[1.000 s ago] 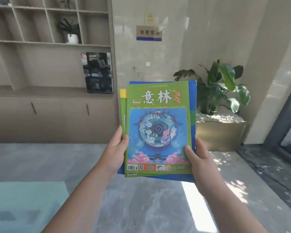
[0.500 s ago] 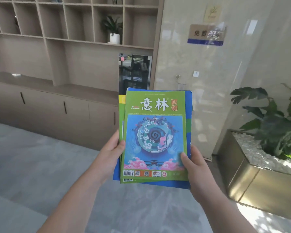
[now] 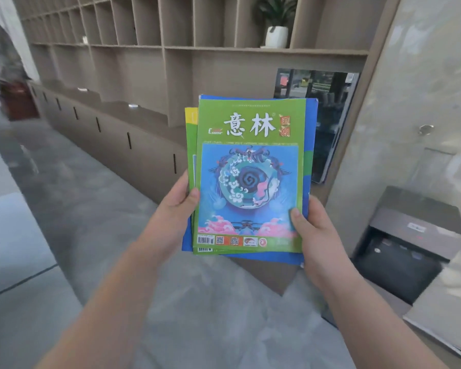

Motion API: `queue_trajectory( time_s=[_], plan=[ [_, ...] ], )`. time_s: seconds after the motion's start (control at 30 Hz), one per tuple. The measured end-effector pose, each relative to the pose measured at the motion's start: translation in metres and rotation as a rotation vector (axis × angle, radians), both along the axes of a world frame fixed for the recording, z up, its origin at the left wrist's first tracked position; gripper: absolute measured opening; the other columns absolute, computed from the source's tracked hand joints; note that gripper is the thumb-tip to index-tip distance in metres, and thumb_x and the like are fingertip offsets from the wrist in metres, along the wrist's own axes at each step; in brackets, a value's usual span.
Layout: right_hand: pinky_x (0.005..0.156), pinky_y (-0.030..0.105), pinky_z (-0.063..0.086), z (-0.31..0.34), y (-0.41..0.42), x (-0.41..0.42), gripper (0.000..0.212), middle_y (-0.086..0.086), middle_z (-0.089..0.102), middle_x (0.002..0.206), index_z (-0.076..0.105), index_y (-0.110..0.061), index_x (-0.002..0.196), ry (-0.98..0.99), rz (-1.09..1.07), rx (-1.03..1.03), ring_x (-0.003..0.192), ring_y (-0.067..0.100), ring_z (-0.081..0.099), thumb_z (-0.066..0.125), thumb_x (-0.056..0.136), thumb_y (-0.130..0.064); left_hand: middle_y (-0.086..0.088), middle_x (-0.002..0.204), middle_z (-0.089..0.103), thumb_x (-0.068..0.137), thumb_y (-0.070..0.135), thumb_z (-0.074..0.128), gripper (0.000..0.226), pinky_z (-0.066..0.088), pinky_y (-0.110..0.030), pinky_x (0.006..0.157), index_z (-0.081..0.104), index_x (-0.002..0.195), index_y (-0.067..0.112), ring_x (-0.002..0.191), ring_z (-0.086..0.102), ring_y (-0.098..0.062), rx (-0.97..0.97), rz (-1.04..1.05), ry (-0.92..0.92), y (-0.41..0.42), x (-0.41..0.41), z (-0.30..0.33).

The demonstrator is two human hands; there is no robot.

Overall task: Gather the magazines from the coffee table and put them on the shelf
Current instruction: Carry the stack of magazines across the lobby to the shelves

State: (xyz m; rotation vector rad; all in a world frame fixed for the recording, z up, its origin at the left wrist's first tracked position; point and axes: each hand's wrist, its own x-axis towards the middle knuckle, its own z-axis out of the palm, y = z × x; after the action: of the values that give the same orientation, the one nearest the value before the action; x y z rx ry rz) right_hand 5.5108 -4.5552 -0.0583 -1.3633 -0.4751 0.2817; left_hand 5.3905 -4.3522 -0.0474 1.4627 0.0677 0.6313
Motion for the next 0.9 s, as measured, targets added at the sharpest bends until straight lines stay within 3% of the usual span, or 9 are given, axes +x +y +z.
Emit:
queue_trajectory(
  time_s=[0.07,0.2,0.33,0.5,0.67,0.77,0.9],
  plan=[
    [0.074,0.035,0.06,0.003,0.034,0.059,0.023,-0.006,0.077,0.108,0.062,-0.027,0.113,0.011,0.073,-0.001,0.091,0.015,0.075,0.046,0.102,-0.014,0.009,0.136,0.063,0.105,0.016,0.034,0.041,0.056,-0.035,0.093,0.047,0.14,0.034,0.12,0.064,-0.017,-0.004,0.05,0.003,0.026,0.047,0.004],
    [0.071,0.033,0.062,0.02,0.109,0.158,0.024,-0.012,0.078,0.097,0.063,-0.03,0.105,0.031,0.217,0.0,0.083,0.012,0.076,0.045,0.102,-0.013,0.006,0.128,0.069,0.105,0.014,0.036,0.04,0.059,-0.03,0.083,0.05,0.136,0.034,0.113,0.069,-0.019,-0.014,0.198,0.013,0.082,0.121,0.02],
    [0.068,0.03,0.062,0.027,0.194,0.229,0.023,-0.012,0.077,0.099,0.062,-0.026,0.111,0.041,0.325,0.002,0.084,0.011,0.076,0.045,0.102,-0.012,0.001,0.13,0.068,0.104,0.019,0.039,0.039,0.058,-0.04,0.088,0.048,0.14,0.033,0.111,0.07,-0.024,0.001,0.312,0.041,0.148,0.172,0.033],
    [0.069,0.028,0.062,0.018,0.324,0.311,0.027,-0.014,0.078,0.097,0.062,-0.028,0.109,0.038,0.423,0.018,0.084,0.009,0.075,0.044,0.102,-0.01,-0.001,0.128,0.069,0.104,0.021,0.04,0.039,0.06,-0.04,0.084,0.048,0.14,0.031,0.109,0.071,-0.025,0.011,0.423,0.035,0.255,0.236,0.025],
    [0.077,0.036,0.061,0.015,0.461,0.376,0.03,-0.011,0.077,0.101,0.063,-0.032,0.107,0.053,0.476,0.019,0.086,0.012,0.075,0.045,0.102,-0.009,-0.007,0.131,0.067,0.103,0.025,0.042,0.038,0.055,-0.053,0.091,0.049,0.139,0.028,0.114,0.067,-0.033,0.006,0.49,0.062,0.378,0.292,0.024],
    [0.086,0.045,0.057,0.02,0.542,0.414,0.029,0.001,0.072,0.117,0.059,-0.023,0.123,0.088,0.492,0.048,0.098,0.023,0.072,0.046,0.101,-0.01,-0.005,0.128,0.069,0.102,0.025,0.044,0.037,0.057,-0.049,0.09,0.05,0.139,0.028,0.112,0.069,-0.031,0.004,0.533,0.072,0.451,0.327,0.031],
    [0.086,0.046,0.057,0.021,0.635,0.465,0.028,0.001,0.073,0.115,0.061,-0.027,0.117,0.129,0.522,0.068,0.097,0.025,0.072,0.048,0.1,-0.009,-0.007,0.125,0.071,0.102,0.024,0.045,0.037,0.059,-0.043,0.085,0.051,0.138,0.028,0.108,0.071,-0.031,-0.001,0.577,0.079,0.539,0.378,0.041]
  ],
)
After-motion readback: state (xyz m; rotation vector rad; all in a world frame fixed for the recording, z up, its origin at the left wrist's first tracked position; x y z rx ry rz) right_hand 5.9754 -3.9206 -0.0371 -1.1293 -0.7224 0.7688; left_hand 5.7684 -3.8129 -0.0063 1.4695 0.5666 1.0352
